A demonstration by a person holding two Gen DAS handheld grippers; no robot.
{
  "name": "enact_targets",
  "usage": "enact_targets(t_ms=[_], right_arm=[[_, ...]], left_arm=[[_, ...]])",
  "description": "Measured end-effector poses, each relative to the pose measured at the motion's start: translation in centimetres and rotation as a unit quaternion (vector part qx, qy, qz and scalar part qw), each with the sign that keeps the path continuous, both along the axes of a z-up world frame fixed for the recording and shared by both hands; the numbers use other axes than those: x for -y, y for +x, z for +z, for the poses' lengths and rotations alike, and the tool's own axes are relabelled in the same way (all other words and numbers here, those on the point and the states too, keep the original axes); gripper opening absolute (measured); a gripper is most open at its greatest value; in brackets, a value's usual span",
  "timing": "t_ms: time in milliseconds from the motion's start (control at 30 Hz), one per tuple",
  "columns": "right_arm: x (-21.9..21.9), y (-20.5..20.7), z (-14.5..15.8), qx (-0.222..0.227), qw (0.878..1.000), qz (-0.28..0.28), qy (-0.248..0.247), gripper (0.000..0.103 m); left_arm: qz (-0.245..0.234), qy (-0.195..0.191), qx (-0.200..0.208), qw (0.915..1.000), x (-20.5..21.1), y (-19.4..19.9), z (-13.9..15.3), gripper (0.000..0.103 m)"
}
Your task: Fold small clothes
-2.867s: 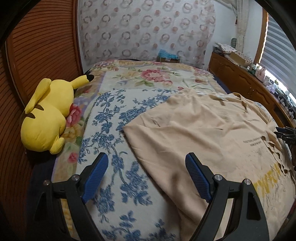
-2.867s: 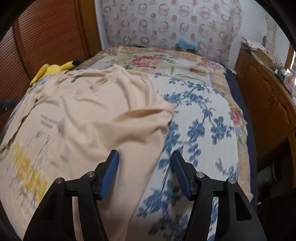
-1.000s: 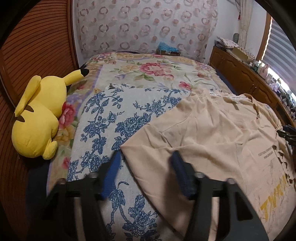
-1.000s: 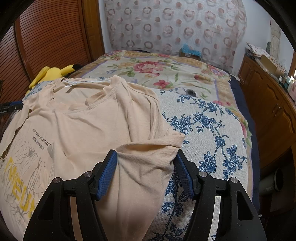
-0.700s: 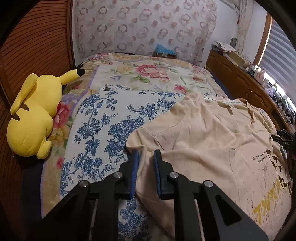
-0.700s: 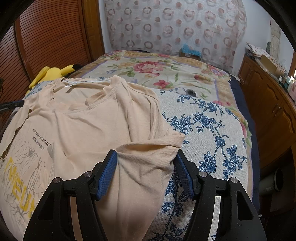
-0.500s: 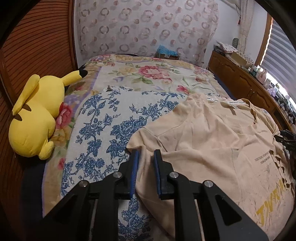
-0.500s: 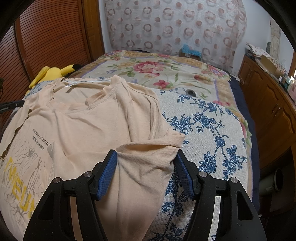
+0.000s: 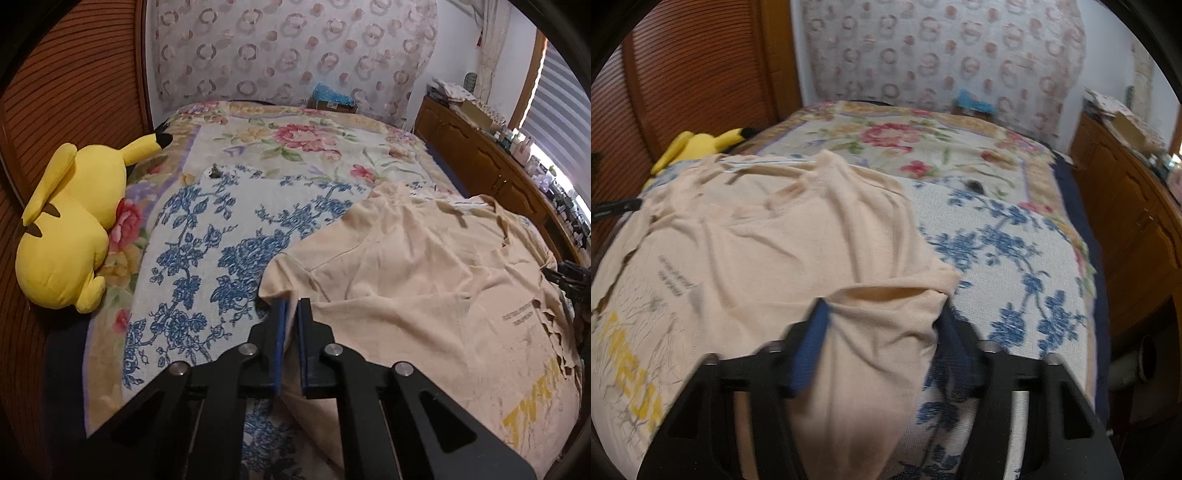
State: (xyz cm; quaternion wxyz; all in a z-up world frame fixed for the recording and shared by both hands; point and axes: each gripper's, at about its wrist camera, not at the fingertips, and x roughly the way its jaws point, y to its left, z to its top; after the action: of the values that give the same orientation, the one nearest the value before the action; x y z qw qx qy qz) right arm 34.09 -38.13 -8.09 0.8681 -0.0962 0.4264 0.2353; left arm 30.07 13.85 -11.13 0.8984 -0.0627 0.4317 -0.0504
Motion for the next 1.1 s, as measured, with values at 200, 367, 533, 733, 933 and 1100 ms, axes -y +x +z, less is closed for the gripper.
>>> enact_targets(t_ms=[200, 367, 533, 733, 933, 1100], right_arm=[[-1.0, -0.5, 0.7, -0.004, 1.000, 0.024, 0.015, 0.006], [-1.1, -2.2, 3.1, 0.022, 0.999, 0.024, 0.042, 0.005], [-0.6, -5.4, 6.4, 0.052, 0.996, 0.024, 0.067, 0.005], [-0.6, -10.2, 8.1, 0.077, 0.994, 0.028, 0.078, 0.005], [-0.1, -15.5, 9.3, 0.096, 0.992, 0.029, 0.074, 0.005], [1.3, -20.2, 9.8, 0.099, 0.992, 0.021, 0.069, 0.005]], left_arm=[[-0.028, -0.006, 0.032, 0.9991, 1.7, -2.3, 2.5, 0.001], [-0.051, -0.018, 0.056, 0.9969, 3.0, -5.4, 4.6, 0.001], [-0.074, -0.023, 0.074, 0.9943, 4.1, -9.6, 5.3, 0.001], [-0.077, -0.033, 0.089, 0.9924, 3.9, -14.5, 5.3, 0.001], [-0.066, -0.028, 0.114, 0.9909, 2.6, -20.2, 6.3, 0.001], [-0.051, -0.034, 0.122, 0.9907, 1.2, -24.6, 6.4, 0.001]])
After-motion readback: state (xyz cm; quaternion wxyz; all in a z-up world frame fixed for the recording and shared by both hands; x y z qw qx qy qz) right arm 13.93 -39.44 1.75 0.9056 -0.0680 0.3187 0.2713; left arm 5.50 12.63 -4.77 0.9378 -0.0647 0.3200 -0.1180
